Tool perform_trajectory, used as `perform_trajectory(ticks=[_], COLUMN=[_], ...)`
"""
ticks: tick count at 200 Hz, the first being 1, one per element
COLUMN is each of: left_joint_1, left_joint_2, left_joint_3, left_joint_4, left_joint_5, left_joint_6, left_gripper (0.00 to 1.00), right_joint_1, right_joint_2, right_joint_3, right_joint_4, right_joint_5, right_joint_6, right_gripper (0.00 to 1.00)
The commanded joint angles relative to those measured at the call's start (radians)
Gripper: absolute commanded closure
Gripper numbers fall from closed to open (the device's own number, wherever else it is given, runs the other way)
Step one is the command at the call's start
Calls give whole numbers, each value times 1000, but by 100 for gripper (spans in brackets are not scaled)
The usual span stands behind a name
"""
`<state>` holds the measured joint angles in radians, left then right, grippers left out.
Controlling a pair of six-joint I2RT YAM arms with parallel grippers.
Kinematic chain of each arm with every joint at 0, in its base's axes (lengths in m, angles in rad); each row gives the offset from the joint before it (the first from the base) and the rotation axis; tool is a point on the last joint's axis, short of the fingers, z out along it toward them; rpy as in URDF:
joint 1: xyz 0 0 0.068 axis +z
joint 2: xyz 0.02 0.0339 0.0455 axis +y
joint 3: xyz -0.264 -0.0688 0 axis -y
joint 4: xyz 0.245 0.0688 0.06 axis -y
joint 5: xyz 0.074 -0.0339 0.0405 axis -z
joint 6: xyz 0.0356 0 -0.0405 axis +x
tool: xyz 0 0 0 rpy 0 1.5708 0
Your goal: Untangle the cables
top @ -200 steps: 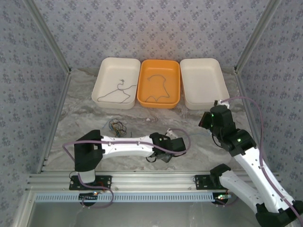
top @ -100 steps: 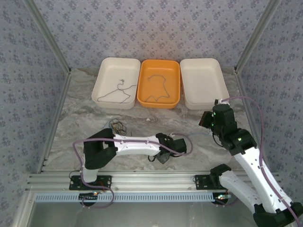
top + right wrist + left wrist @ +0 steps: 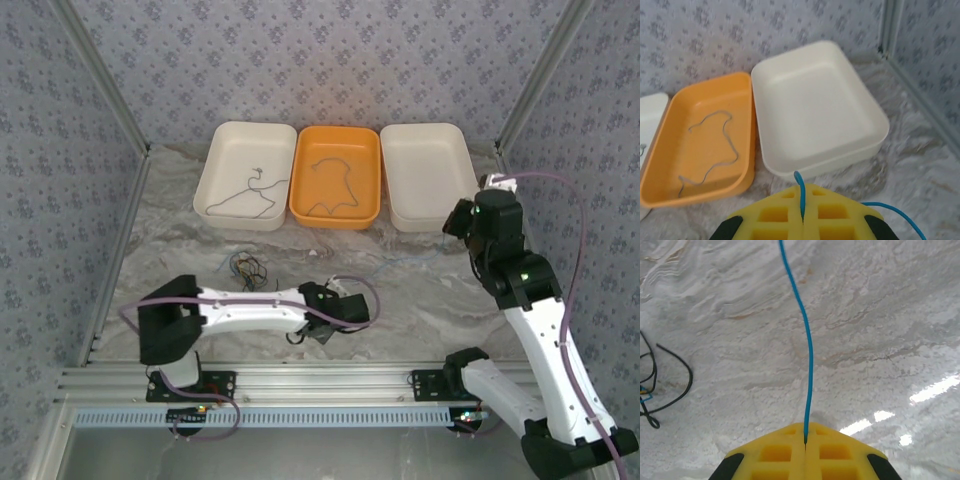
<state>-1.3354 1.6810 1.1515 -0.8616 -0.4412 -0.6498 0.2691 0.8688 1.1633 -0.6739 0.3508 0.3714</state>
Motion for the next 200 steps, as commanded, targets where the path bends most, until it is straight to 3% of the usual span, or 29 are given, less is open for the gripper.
perform_trajectory(ticks=[1, 32, 64, 100, 150, 174, 200], left_joint_1=[-8, -34, -36, -39, -38, 19, 173], left_joint_2=[-98, -223, -320, -369, -416, -438, -467], left_joint_3=[-59, -133, -185, -223, -220, -193, -209], left_joint_4=[69, 220, 327, 443, 512, 533, 595], left_joint_5=[19, 101, 183, 280, 262, 267, 352], left_joint_6=[-50, -23, -1, 22, 28, 33, 32], left_gripper=[100, 100, 100, 100, 100, 100, 100], right_joint_1=[-19, -40, -129, -134, -115, -76, -33], right_joint_2=[30, 44, 96, 190, 453, 590, 736], right_joint_3=[64, 38, 4, -5, 139, 240, 355], right_joint_4=[117, 355, 547, 811, 999, 1013, 1007], right_joint_5=[85, 45, -140, -246, -377, -414, -434], right_joint_6=[-135, -196, -101, -44, 86, 101, 96], right_gripper=[100, 100, 100, 100, 100, 100, 100])
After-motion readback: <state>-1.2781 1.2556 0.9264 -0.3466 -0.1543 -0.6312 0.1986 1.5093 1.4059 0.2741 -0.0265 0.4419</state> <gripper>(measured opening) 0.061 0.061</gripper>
